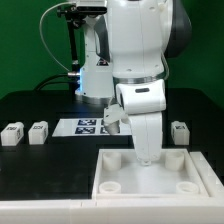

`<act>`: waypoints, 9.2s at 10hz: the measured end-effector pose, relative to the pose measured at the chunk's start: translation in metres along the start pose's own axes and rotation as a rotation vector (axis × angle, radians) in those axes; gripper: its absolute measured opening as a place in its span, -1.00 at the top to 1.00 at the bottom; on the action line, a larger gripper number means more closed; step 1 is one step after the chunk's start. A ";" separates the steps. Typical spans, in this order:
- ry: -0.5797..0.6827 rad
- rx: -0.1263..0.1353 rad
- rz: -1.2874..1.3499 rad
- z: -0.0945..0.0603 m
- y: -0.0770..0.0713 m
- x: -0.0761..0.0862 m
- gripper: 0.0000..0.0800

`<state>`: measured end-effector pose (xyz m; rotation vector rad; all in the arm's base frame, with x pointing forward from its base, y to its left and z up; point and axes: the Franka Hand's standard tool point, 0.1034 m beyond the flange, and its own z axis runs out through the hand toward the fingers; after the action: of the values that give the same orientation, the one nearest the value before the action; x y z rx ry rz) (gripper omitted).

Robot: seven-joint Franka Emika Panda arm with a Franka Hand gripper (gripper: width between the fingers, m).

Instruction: Assemble one leg

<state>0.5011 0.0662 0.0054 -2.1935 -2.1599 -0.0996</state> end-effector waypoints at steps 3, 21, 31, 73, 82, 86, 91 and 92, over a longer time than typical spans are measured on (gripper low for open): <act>-0.001 0.001 0.001 0.000 0.000 -0.001 -0.10; 0.013 -0.040 1.064 -0.054 -0.041 0.086 -0.62; -0.330 0.253 1.601 -0.034 -0.082 0.103 -0.62; 0.409 -0.375 1.407 -0.151 0.097 0.054 0.27; 0.449 -0.404 1.396 -0.094 0.134 0.054 0.27; 0.437 -0.395 1.402 -0.080 0.131 0.051 0.27; 0.429 -0.388 1.401 -0.071 0.127 0.050 0.27; 0.429 -0.388 1.401 -0.071 0.127 0.050 0.09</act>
Offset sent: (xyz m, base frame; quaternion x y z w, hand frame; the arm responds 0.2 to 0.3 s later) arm 0.0000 0.0000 0.0000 0.0000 0.0000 0.0000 1.0000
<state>0.6290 0.1080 0.0811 -2.9210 -0.1374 -0.8077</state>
